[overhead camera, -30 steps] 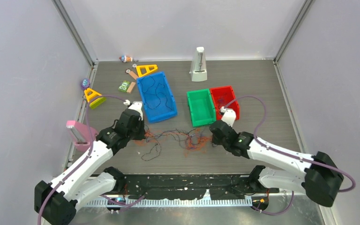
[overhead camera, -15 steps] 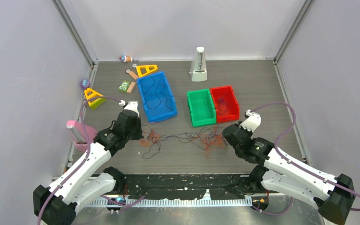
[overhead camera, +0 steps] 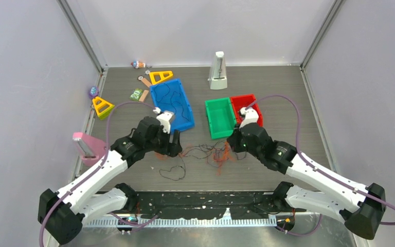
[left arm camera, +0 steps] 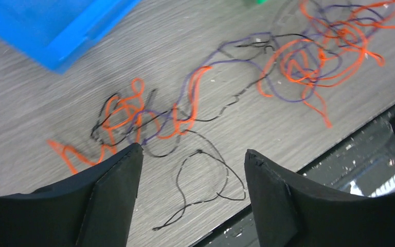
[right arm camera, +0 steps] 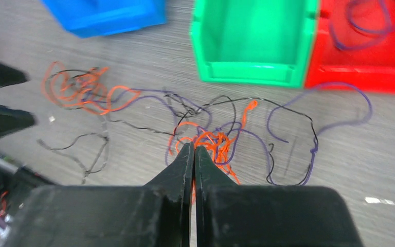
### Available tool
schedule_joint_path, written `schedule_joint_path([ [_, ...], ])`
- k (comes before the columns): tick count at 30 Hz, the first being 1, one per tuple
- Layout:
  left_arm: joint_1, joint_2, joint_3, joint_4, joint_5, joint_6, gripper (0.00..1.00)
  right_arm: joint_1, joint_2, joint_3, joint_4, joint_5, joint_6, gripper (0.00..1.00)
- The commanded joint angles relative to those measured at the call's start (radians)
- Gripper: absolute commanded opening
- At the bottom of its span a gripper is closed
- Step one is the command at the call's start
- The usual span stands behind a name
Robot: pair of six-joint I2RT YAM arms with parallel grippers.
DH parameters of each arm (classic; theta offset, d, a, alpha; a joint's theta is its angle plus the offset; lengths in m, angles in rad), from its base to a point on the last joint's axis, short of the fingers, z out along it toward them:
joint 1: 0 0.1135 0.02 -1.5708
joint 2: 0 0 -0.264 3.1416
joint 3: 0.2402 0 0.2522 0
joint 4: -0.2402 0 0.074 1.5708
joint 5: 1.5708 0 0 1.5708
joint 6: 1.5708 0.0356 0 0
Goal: Untangle the cables
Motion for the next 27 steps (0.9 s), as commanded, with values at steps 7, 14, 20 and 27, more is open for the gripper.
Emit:
schedule_joint_path([
  [7, -0.144, 0.168, 0.082, 0.295, 0.154, 0.044, 0.79, -0.026, 0.138, 0.216, -0.059, -0.062, -0.084, 0.89],
  [14, -0.176, 0.356, 0.127, 0.346, 0.198, 0.050, 0.78, -0.033, 0.088, 0.129, -0.146, -0.096, -0.084, 0.76],
  [20, -0.194, 0.467, 0.170, 0.365, 0.238, 0.051, 0.74, -0.033, 0.085, 0.013, -0.102, -0.221, -0.060, 0.55],
  [27, -0.207, 0.566, 0.230, 0.383, 0.278, 0.059, 0.71, -0.029, 0.156, -0.100, 0.030, -0.313, 0.019, 0.49],
])
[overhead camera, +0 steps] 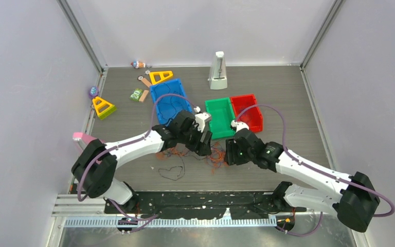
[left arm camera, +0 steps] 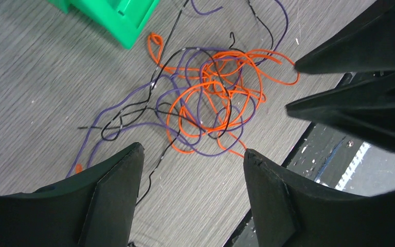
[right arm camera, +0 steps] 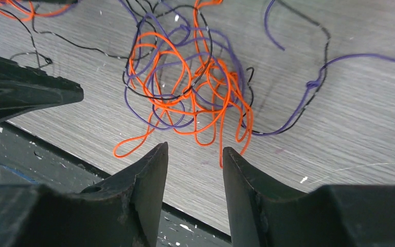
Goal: Untangle the cables
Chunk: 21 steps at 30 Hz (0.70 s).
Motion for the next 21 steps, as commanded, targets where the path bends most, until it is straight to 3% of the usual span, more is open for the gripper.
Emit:
schedule_joint_path([
  [1, -0.009, 0.049, 0.063, 0.064, 0.056, 0.019, 0.71, 0.002, 0.034, -0.062, 0.156, -0.100, 0.062, 0.49],
  [8, -0.009, 0.126, 0.088, 0.056, 0.075, 0.025, 0.70, 0.004, 0.141, -0.105, 0.261, -0.114, 0.098, 0.49],
  [16, -0.009, 0.195, 0.126, 0.015, 0.061, 0.033, 0.65, 0.004, 0.223, -0.153, 0.367, 0.026, 0.132, 0.48],
  [19, -0.009, 0.217, 0.137, 0.009, 0.061, 0.031, 0.63, 0.003, 0.241, -0.151, 0.374, 0.041, 0.115, 0.38],
  [20, -0.009, 0.221, 0.140, 0.008, 0.062, 0.029, 0.62, 0.004, 0.246, -0.149, 0.369, 0.039, 0.111, 0.32],
  [21, -0.009, 0.226, 0.142, 0.010, 0.064, 0.027, 0.61, 0.005, 0.247, -0.142, 0.363, 0.037, 0.099, 0.20],
])
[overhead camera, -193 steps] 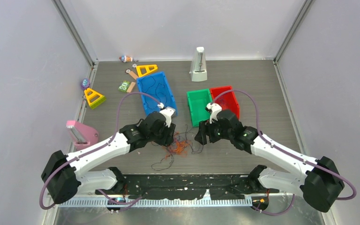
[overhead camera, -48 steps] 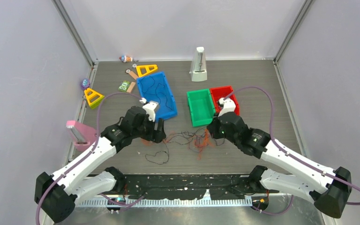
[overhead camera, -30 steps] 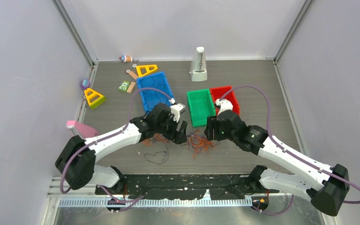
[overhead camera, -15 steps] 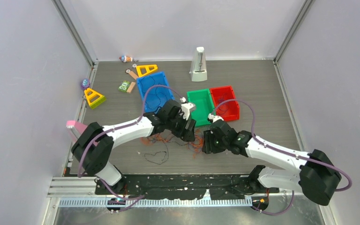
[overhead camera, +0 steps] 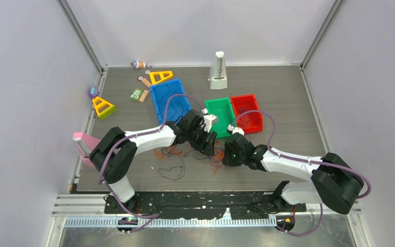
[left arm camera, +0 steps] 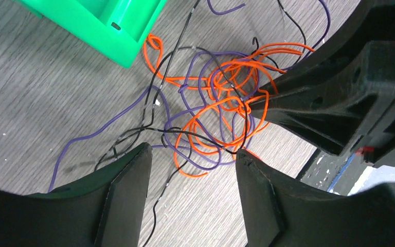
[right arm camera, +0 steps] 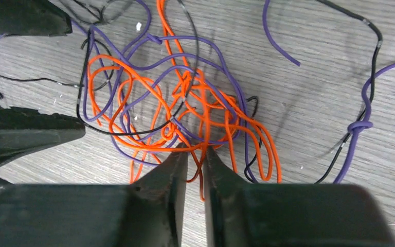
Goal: Untangle the cables
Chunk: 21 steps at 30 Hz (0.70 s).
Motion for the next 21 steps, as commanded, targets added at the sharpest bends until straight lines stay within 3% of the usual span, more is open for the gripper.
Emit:
schedule_joint_path([
  [1, -0.003, 0.018, 0.044, 0.004, 0.018, 0.014, 0.60, 0.003, 0.008, 0.007, 0.017, 0.043, -0.015, 0.15],
  [3, -0.004, 0.024, 0.049, 0.007, 0.015, 0.011, 0.58, 0.003, -0.022, 0.021, -0.033, 0.041, -0.030, 0.11],
  [6, -0.003, 0.036, 0.045, 0.027, 0.018, 0.004, 0.57, 0.003, -0.100, 0.045, -0.137, 0.045, -0.057, 0.12],
  [8, -0.003, 0.051, 0.045, 0.038, 0.024, -0.002, 0.57, 0.003, -0.144, 0.065, -0.196, 0.046, -0.072, 0.18],
  [11, -0.003, 0.074, 0.048, 0.051, 0.030, -0.010, 0.53, 0.003, -0.187, 0.084, -0.247, 0.045, -0.080, 0.40],
  [12, -0.003, 0.081, 0.048, 0.055, 0.032, -0.014, 0.50, 0.003, -0.200, 0.085, -0.253, 0.043, -0.080, 0.39],
  [16, -0.003, 0.093, 0.043, 0.066, 0.030, -0.019, 0.40, 0.003, -0.199, 0.083, -0.244, 0.037, -0.075, 0.08],
  [17, -0.003, 0.090, 0.041, 0.067, 0.026, -0.019, 0.38, 0.003, -0.189, 0.082, -0.238, 0.031, -0.073, 0.10],
  [18, -0.003, 0.088, 0.039, 0.068, 0.024, -0.019, 0.38, 0.003, -0.184, 0.081, -0.234, 0.026, -0.072, 0.21],
  [21, -0.003, 0.076, 0.030, 0.076, 0.022, -0.020, 0.38, 0.003, -0.163, 0.064, -0.201, 0.011, -0.069, 0.35],
])
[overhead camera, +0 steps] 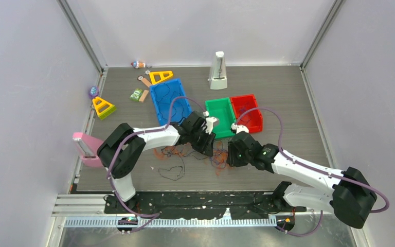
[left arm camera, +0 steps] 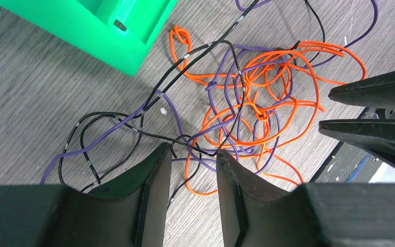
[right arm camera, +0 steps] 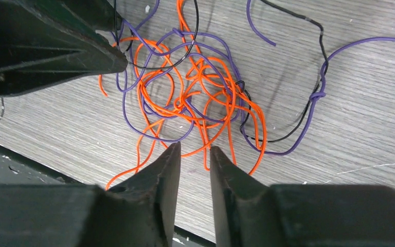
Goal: Untangle the cables
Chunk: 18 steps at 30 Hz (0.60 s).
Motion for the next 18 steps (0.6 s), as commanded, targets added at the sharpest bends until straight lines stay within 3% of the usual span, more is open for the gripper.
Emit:
schedule_joint_path([
  [1, -0.003, -0.019, 0.010, 0.052, 0.010, -0.004, 0.38, 0.003, 0.025, -0.004, 0.033, -0.015, 0.000, 0.37],
  [6, -0.003, -0.015, 0.009, 0.055, 0.012, -0.009, 0.37, 0.003, 0.091, -0.019, 0.090, -0.033, 0.002, 0.38],
  [9, -0.003, -0.015, 0.009, 0.055, 0.007, -0.010, 0.36, 0.003, 0.118, -0.013, 0.100, -0.054, 0.004, 0.16],
  [11, -0.003, -0.019, 0.008, 0.056, 0.001, -0.012, 0.36, 0.003, 0.111, -0.012, 0.094, -0.057, 0.005, 0.10],
  [18, -0.003, -0.055, -0.010, 0.057, -0.049, -0.022, 0.36, 0.000, 0.005, 0.070, -0.061, 0.002, -0.014, 0.05],
])
